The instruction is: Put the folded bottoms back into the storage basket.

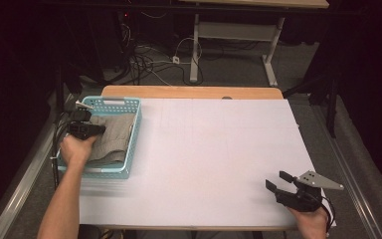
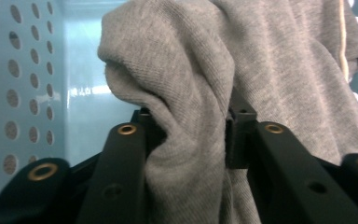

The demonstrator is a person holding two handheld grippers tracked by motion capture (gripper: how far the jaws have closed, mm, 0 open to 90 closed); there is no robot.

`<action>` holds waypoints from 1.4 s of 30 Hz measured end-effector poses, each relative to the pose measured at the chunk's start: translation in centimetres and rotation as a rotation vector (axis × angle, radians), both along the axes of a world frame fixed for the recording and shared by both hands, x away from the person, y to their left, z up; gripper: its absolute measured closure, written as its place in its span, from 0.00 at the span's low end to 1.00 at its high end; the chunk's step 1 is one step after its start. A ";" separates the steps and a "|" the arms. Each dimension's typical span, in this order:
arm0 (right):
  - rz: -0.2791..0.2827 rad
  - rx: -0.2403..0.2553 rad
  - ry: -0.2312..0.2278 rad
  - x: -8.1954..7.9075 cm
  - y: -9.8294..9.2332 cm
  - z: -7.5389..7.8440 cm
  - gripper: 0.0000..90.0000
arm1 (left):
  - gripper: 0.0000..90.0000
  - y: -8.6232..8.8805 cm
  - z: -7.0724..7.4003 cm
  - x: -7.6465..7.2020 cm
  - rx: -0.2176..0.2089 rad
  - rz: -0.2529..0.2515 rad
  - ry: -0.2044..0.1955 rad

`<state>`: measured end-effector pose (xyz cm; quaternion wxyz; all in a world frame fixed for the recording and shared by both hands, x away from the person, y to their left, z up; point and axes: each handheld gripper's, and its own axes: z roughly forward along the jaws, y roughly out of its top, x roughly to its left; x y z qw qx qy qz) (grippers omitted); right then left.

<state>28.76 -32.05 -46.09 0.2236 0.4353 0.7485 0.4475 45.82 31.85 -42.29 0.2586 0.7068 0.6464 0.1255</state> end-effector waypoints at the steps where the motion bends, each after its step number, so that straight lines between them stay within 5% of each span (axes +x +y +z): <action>1: 0.000 0.001 -0.001 0.0 0.0 0.0 0.39 | 0.68 0.1 0.0 0.0 0.002 0.006 -0.001; 7: -0.001 0.002 -0.003 0.0 -0.1 0.0 0.39 | 0.59 0.3 0.4 -0.2 0.010 0.027 -0.017; 12: 0.001 0.000 -0.002 0.0 0.0 0.0 0.39 | 0.51 0.3 1.4 -0.4 0.078 0.028 -0.026; 21: 0.004 -0.002 -0.005 0.0 0.1 0.0 0.39 | 0.48 -0.2 3.8 -1.0 0.061 -0.008 -0.103; 36: 0.004 0.002 -0.007 -0.1 0.0 0.1 0.39 | 0.49 -3.3 1.1 0.5 -0.014 -0.080 -0.048; 42: 0.007 -0.002 -0.010 -0.1 0.1 0.1 0.39 | 0.49 -4.2 -0.9 1.2 -0.024 -0.100 0.026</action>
